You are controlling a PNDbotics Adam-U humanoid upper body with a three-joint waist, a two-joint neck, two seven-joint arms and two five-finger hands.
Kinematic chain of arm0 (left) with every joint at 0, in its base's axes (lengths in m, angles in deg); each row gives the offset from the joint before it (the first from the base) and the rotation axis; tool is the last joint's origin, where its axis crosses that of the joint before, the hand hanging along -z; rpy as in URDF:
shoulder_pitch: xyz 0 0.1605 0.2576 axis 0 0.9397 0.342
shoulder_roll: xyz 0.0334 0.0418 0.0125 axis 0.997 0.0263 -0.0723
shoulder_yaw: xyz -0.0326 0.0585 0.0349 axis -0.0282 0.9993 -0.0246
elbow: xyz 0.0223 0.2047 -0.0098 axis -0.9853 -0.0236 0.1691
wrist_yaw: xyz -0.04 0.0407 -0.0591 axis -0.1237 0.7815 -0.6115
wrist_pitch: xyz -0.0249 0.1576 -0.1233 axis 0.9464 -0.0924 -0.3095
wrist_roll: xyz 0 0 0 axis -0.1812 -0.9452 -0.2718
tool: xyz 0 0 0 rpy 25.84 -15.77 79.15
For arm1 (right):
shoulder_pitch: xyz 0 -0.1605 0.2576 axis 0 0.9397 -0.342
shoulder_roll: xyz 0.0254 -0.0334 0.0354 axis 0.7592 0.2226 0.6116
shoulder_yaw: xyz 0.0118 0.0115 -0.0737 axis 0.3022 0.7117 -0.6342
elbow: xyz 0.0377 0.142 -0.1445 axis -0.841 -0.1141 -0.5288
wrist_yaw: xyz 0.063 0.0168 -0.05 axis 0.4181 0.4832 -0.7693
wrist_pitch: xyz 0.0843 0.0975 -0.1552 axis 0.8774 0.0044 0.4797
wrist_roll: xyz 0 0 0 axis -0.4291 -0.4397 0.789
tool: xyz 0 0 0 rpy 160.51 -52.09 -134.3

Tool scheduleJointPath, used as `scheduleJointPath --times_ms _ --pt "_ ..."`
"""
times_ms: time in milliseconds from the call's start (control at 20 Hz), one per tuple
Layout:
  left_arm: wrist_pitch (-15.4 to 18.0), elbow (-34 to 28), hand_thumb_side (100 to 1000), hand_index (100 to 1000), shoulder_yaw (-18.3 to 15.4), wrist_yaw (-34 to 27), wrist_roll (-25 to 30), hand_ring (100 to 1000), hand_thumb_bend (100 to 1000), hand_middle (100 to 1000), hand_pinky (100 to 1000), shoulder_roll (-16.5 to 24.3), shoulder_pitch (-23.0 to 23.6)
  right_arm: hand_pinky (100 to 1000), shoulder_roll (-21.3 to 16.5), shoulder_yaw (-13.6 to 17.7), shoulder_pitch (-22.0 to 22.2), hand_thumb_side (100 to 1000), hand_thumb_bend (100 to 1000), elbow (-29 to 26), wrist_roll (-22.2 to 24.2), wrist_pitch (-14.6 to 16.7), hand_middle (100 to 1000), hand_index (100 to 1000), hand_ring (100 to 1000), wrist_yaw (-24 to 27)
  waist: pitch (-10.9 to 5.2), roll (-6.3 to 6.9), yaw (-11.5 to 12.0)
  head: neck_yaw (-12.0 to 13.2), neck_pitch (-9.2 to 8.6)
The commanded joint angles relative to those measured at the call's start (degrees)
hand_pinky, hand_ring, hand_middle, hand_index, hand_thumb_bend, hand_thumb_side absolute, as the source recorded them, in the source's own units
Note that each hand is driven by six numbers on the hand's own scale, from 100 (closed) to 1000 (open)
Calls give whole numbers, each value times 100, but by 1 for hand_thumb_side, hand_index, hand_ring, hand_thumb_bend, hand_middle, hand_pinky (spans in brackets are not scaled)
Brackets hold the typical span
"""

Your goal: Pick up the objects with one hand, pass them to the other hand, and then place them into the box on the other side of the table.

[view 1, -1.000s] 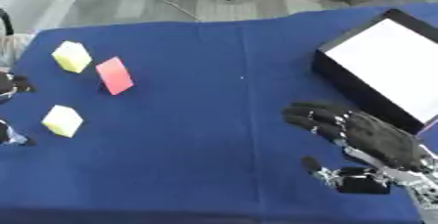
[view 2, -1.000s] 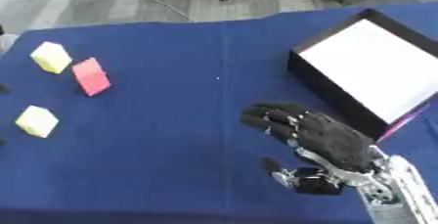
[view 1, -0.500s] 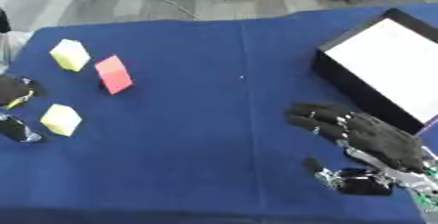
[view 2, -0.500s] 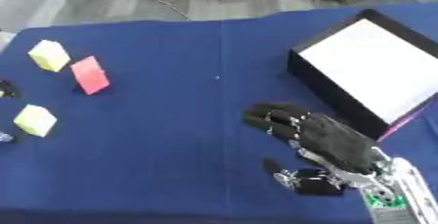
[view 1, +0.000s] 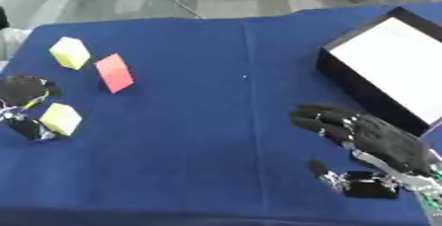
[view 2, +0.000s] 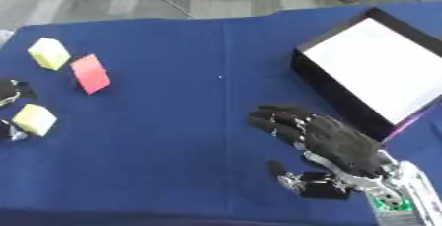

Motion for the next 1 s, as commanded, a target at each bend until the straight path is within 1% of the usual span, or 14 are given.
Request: scheduleJointPath --times_ms 50,100,150,200,250,300,400,500,600,700,800,900,1000 --pt "15 13 430 744 -24 61 -22 697 560 645 770 142 -100 922 3 14 -71 100 100 -81 8 3 933 1000 978 29 -35 -18 0 33 -14" --pt "13 19 425 732 -25 65 -31 689 544 625 767 140 -102 922 2 15 -71 100 100 -82 9 3 934 1000 977 30 -34 -19 1 34 -14" --pt "7 18 404 679 -31 56 -54 645 490 566 756 141 -103 922 1 18 -71 100 100 -82 9 3 934 1000 977 31 -35 -20 2 35 -14" --pt "-6 11 399 657 -41 34 -90 621 467 545 754 149 -104 922 -1 21 -70 100 100 -82 8 2 934 1000 977 31 -36 -21 5 35 -14" --pt "-24 -2 397 638 -50 5 -131 602 446 531 752 162 -102 922 -3 24 -69 100 100 -82 6 2 934 1000 977 32 -38 -21 7 38 -14" --pt "-43 -26 388 552 -62 -38 -181 568 408 516 744 178 -101 922 -5 28 -69 100 100 -81 4 1 934 1000 977 33 -41 -21 12 40 -14" --pt "-70 -112 385 504 -82 -168 -274 547 378 500 736 229 -94 921 -13 32 -67 100 100 -80 2 1 934 1000 977 35 -47 -19 21 36 -14" --pt "-74 -296 366 484 -93 -316 -325 537 339 492 735 305 -90 921 -23 35 -64 100 100 -80 2 1 935 1000 977 36 -55 -16 34 33 -14" --pt "-84 -679 329 486 -138 -613 -350 537 281 494 736 404 -67 920 -34 39 -62 100 100 -87 -2 0 935 1000 976 33 -63 -16 53 25 -14" --pt "-129 -1256 279 485 -211 -1117 -385 536 175 495 739 494 -2 916 -56 45 -66 100 100 -113 -44 -3 927 1000 967 31 -72 -18 75 12 -14" --pt "-174 -1870 256 485 -268 -1751 -396 533 111 495 740 550 105 912 -87 43 -77 100 100 -166 -152 3 921 1000 957 43 -77 -22 96 -4 -14" --pt "-180 -2561 239 476 -305 -2484 -419 524 100 490 744 522 255 905 -135 20 -128 100 100 -192 -386 62 905 1000 943 100 -82 -30 116 -23 -14" --pt "-208 -3236 244 468 -282 -3423 -358 516 100 485 747 433 451 907 -236 -20 -211 100 100 -198 -796 202 898 1000 936 163 -88 -46 132 -61 -14"
